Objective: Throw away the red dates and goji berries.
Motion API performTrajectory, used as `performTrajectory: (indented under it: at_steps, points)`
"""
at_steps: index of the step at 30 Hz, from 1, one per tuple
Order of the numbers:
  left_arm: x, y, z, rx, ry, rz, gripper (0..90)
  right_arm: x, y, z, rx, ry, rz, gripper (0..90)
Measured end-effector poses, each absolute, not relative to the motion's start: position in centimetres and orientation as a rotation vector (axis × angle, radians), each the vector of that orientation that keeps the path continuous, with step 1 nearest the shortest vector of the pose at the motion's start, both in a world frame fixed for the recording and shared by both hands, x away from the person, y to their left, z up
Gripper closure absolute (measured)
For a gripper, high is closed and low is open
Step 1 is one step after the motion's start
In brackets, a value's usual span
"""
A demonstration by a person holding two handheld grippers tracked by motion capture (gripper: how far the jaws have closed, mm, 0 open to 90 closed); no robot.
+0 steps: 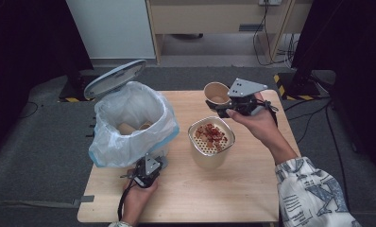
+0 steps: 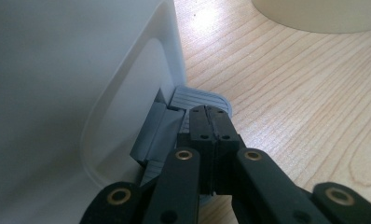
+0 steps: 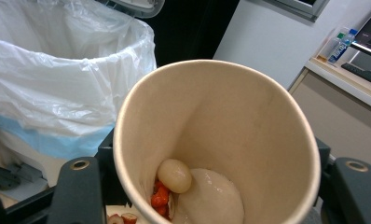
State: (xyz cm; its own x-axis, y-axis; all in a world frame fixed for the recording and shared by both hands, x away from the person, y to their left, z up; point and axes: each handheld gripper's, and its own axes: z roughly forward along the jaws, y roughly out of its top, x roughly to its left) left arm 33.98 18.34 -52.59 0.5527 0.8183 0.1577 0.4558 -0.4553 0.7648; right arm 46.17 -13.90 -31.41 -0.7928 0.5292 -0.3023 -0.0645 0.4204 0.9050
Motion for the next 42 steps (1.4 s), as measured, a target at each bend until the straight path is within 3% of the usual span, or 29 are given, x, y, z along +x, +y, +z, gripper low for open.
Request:
performTrajectory:
  at_steps: [42]
  points:
    - [33.98,18.35,-52.59,2.109,1.019,0.685,89.0,46.36,-13.18,-30.75,0.491,2.125,1.589,33.2]
